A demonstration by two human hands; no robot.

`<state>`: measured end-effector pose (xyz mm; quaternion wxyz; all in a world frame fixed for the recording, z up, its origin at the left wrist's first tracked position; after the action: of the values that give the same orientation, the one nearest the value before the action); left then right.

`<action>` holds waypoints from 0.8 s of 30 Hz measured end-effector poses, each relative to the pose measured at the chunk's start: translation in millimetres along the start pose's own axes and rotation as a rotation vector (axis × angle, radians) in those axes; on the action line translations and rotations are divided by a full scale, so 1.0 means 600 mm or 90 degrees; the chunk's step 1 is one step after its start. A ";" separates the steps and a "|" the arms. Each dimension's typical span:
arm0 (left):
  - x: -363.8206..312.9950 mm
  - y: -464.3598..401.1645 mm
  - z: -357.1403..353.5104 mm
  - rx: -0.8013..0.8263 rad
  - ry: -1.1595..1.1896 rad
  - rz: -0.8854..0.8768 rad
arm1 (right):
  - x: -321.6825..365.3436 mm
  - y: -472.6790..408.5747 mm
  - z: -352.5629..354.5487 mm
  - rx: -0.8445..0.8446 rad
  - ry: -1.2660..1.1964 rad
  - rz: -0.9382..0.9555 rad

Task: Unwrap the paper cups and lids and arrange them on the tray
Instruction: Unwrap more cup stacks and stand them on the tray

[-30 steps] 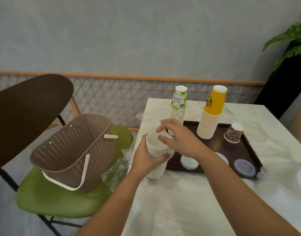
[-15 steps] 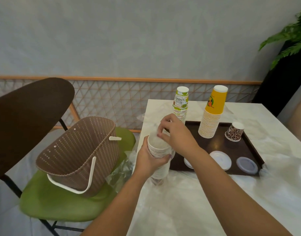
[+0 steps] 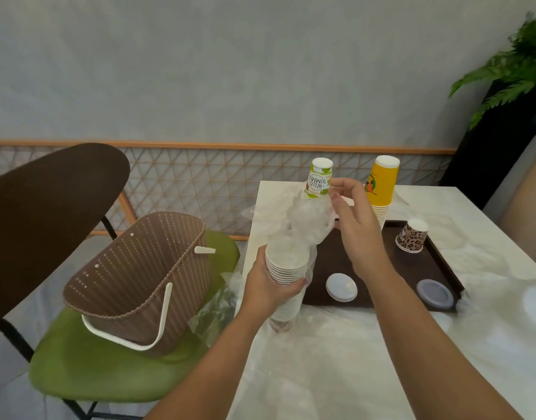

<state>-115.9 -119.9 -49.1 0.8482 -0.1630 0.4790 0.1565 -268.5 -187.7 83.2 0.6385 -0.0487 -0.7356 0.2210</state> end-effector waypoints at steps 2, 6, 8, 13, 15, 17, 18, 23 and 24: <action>-0.002 -0.001 0.002 -0.008 -0.012 0.002 | 0.004 0.011 -0.016 0.076 0.053 0.014; -0.004 -0.003 0.002 -0.002 -0.024 -0.010 | 0.003 0.021 -0.045 0.193 0.233 0.053; -0.001 -0.003 0.002 -0.001 -0.024 -0.009 | 0.014 0.015 -0.031 0.124 0.168 0.053; 0.003 -0.003 0.001 0.010 -0.025 -0.019 | 0.067 -0.003 0.018 -0.029 -0.086 0.036; 0.000 -0.003 -0.001 0.024 -0.030 -0.023 | 0.086 -0.006 0.031 -0.055 -0.131 0.056; -0.005 -0.002 -0.003 0.032 -0.033 -0.030 | 0.094 -0.002 0.038 -0.085 -0.206 0.060; -0.005 -0.001 -0.003 0.035 -0.033 -0.031 | 0.095 0.001 0.042 -0.100 -0.255 0.054; -0.004 -0.001 -0.004 0.039 -0.036 -0.037 | 0.114 0.008 0.066 -0.136 -0.443 0.101; -0.003 0.000 -0.003 0.036 -0.035 -0.038 | 0.123 0.008 0.077 -0.148 -0.461 0.127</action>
<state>-118.1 -121.1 -48.1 0.8695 -0.1484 0.4550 0.1219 -326.9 -169.3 144.7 0.3029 -0.1109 -0.9251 0.2001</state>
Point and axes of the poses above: each hand's wrist, its own y-axis away from the middle knuckle, its own z-axis out of the back of the hand, x = y × z, the point moved 9 cm from there along -y, towards the middle knuckle, and after that the axes turned 13 degrees about -y, right-handed, at the moved point
